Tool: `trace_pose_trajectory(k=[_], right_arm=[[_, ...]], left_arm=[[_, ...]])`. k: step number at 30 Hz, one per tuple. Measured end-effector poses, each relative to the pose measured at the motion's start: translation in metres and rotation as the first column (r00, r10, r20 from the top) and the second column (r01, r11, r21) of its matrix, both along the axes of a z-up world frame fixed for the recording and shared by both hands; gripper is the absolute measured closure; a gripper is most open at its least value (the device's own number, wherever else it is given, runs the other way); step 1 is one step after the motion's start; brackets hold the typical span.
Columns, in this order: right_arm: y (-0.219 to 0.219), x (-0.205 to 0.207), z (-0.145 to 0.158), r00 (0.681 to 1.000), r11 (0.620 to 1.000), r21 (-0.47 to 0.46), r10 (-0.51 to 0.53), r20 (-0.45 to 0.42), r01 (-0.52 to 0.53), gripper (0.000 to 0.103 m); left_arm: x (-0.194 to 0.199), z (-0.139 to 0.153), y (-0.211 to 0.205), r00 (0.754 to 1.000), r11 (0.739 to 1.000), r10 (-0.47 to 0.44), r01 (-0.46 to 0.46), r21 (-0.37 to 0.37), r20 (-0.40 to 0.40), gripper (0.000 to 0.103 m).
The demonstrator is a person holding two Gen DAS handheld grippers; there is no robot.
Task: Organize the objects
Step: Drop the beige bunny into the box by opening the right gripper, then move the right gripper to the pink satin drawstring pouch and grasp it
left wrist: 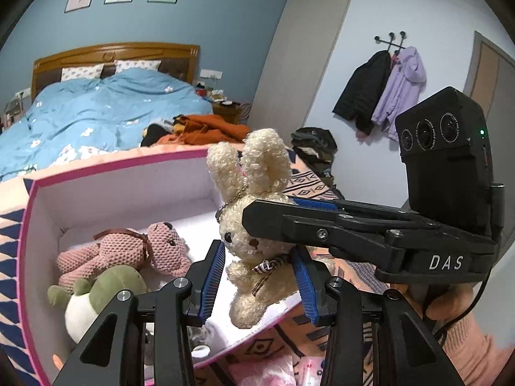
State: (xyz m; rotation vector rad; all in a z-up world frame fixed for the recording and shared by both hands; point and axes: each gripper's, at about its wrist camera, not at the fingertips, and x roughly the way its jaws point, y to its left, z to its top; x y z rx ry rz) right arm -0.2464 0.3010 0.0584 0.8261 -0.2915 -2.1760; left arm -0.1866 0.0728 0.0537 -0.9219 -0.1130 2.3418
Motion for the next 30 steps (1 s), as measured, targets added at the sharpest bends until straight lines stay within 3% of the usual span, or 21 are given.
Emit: trace_pose_trajectory(k=[4, 10, 16, 23, 28, 30], right_arm=[[-0.001, -0.012, -0.013, 0.999, 1.000, 0.020, -0.020, 0.034, 0.019, 0.067], [0.000, -0.023, -0.031, 0.995, 0.996, 0.067, -0.064, 0.072, 0.059, 0.066], [0.007, -0.027, -0.041, 0.989, 0.989, 0.098, -0.121, 0.091, 0.112, 0.066], [0.019, -0.003, -0.031, 0.992, 0.992, 0.065, -0.112, 0.053, 0.108, 0.066], [0.022, 0.035, -0.022, 0.999, 0.998, 0.041, -0.054, -0.003, 0.054, 0.053], [0.024, 0.051, -0.021, 0.999, 0.999, 0.039, -0.036, -0.021, 0.037, 0.053]], left_arm=[[-0.014, -0.012, 0.004, 0.999, 1.000, 0.011, -0.010, -0.018, 0.035, 0.060], [-0.022, -0.026, 0.014, 0.998, 0.993, 0.055, -0.051, -0.103, 0.039, 0.060], [-0.020, -0.030, 0.007, 0.995, 0.991, 0.085, -0.080, -0.106, 0.048, 0.058], [0.014, -0.014, -0.017, 0.994, 0.993, 0.102, -0.104, -0.052, -0.043, 0.045], [0.062, -0.005, -0.032, 0.990, 0.997, 0.067, -0.070, -0.021, -0.122, 0.039], [0.079, -0.005, -0.037, 0.989, 0.998, 0.063, -0.065, -0.012, -0.131, 0.038]])
